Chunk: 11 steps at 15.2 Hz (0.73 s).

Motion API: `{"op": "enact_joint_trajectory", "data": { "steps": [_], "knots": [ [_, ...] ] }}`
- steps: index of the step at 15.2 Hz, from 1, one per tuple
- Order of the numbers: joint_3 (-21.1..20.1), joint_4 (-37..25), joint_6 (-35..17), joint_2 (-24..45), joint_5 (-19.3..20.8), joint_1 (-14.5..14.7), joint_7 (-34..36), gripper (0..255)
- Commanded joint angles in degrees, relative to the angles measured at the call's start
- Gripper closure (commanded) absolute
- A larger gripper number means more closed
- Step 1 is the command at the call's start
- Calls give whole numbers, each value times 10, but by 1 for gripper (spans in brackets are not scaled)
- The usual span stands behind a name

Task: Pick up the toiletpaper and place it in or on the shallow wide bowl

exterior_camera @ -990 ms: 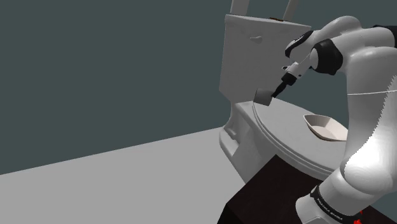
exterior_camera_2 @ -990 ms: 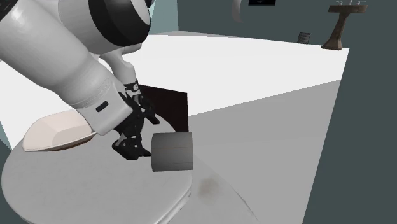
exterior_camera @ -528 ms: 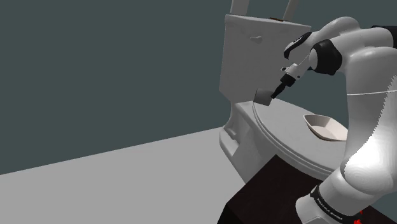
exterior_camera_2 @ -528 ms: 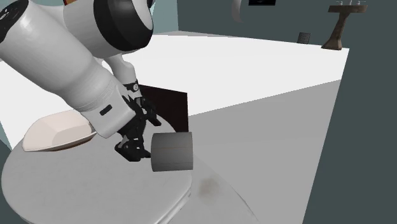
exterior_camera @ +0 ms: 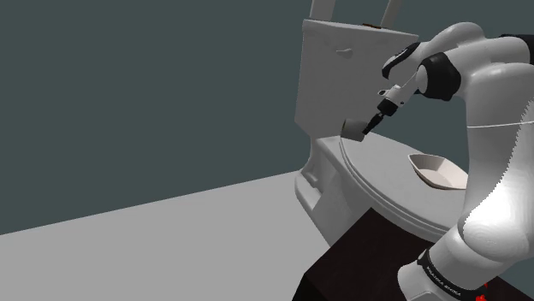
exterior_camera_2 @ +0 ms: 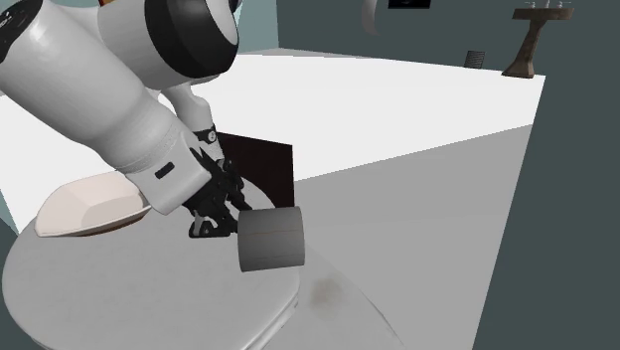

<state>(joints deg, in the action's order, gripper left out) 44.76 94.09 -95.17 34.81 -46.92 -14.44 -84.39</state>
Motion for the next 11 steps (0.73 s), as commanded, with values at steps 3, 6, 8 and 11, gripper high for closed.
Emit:
{"op": "enact_joint_trajectory", "data": {
  "steps": [3,6,8,11],
  "knots": [
    [0,0,-2,2,0,0,0,255],
    [5,-7,11,-9,7,2,10,255],
    [8,-13,20,-16,13,3,16,255],
    [12,-22,34,-26,20,5,26,255]
  ]
}}
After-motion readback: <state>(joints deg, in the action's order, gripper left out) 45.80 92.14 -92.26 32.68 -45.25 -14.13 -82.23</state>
